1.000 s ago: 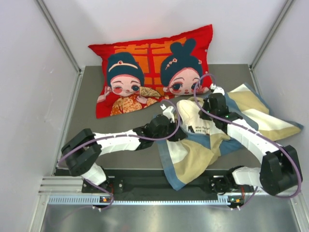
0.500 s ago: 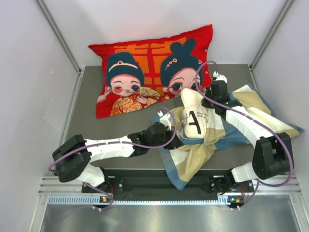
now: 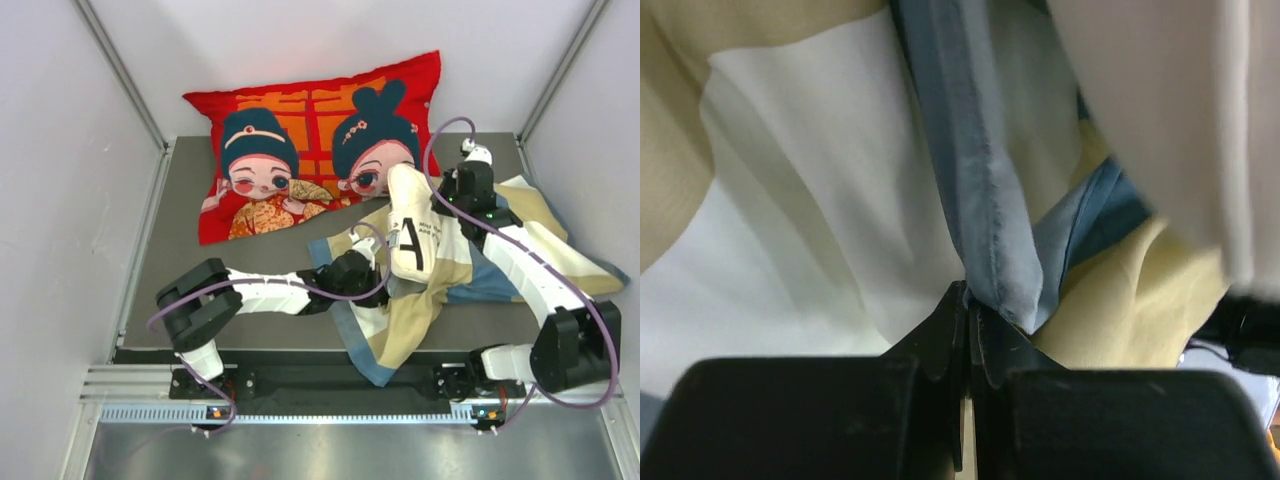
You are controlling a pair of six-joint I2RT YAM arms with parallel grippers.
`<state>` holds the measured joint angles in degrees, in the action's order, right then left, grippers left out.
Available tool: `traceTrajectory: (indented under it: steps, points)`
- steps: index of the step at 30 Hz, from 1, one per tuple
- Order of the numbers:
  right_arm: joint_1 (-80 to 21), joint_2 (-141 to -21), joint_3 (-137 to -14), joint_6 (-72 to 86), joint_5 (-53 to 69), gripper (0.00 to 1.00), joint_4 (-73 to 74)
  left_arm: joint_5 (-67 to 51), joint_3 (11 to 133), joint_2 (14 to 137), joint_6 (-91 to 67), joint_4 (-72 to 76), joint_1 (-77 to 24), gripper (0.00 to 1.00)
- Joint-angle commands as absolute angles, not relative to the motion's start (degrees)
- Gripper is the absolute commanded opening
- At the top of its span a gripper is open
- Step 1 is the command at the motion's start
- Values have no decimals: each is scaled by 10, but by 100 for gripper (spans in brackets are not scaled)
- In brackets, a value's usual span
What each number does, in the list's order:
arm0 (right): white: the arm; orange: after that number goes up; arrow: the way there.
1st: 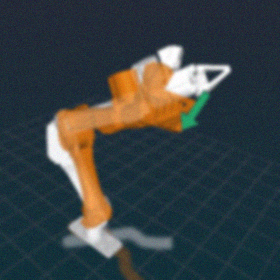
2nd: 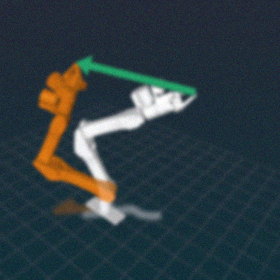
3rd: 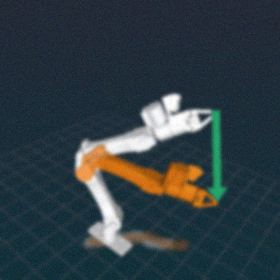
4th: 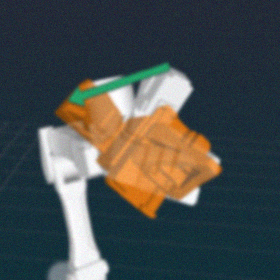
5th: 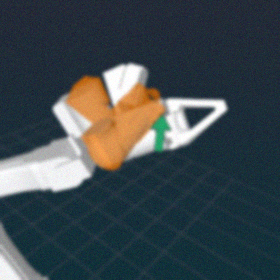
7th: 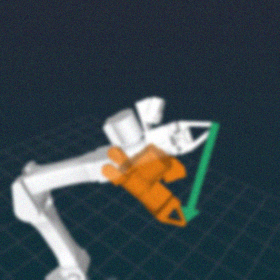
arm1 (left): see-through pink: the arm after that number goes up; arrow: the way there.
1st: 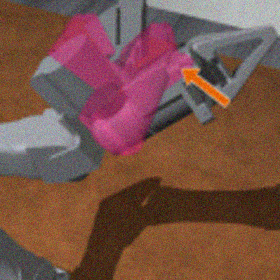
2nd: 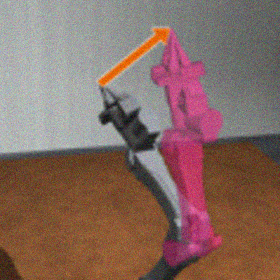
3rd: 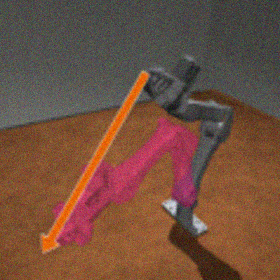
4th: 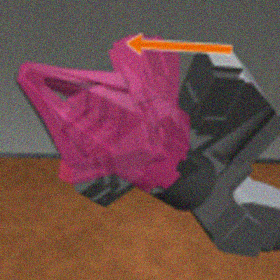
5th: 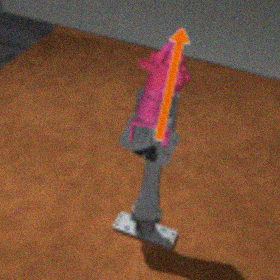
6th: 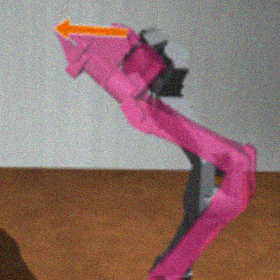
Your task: Remove the pillowcase from the pillow
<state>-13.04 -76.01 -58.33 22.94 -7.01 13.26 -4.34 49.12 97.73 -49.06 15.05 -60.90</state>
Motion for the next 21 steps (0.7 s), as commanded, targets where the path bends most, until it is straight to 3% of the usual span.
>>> traceTrajectory:
  steps: [1, 6, 7, 8, 9, 11, 12, 21]
  points:
    - [-119, -687, -571, 234, -65, 0, 85, -58, 538, 997, -470, 173, -587, 0]
    - [-135, -645, -538, 229, -61, 0, 114, -81, 551, 1015, -463, 191, -526, 0]
    - [-139, -634, -533, 229, -62, 0, 116, -85, 555, 1013, -454, 191, -519, 4]
    - [-143, -628, -527, 229, -62, 0, 119, -87, 562, 1013, -447, 189, -514, 13]
    - [-152, -622, -516, 230, -63, 0, 122, -84, 567, 1013, -441, 185, -505, 35]
    - [-162, -608, -501, 233, -69, 0, 125, -83, 583, 1011, -421, 174, -498, 50]
    - [-169, -601, -496, 239, -70, 0, 126, -84, 588, 1012, -418, 169, -491, 63]
    - [-187, -590, -469, 253, -73, 0, 124, -20, 535, 891, -415, 93, -441, 89]
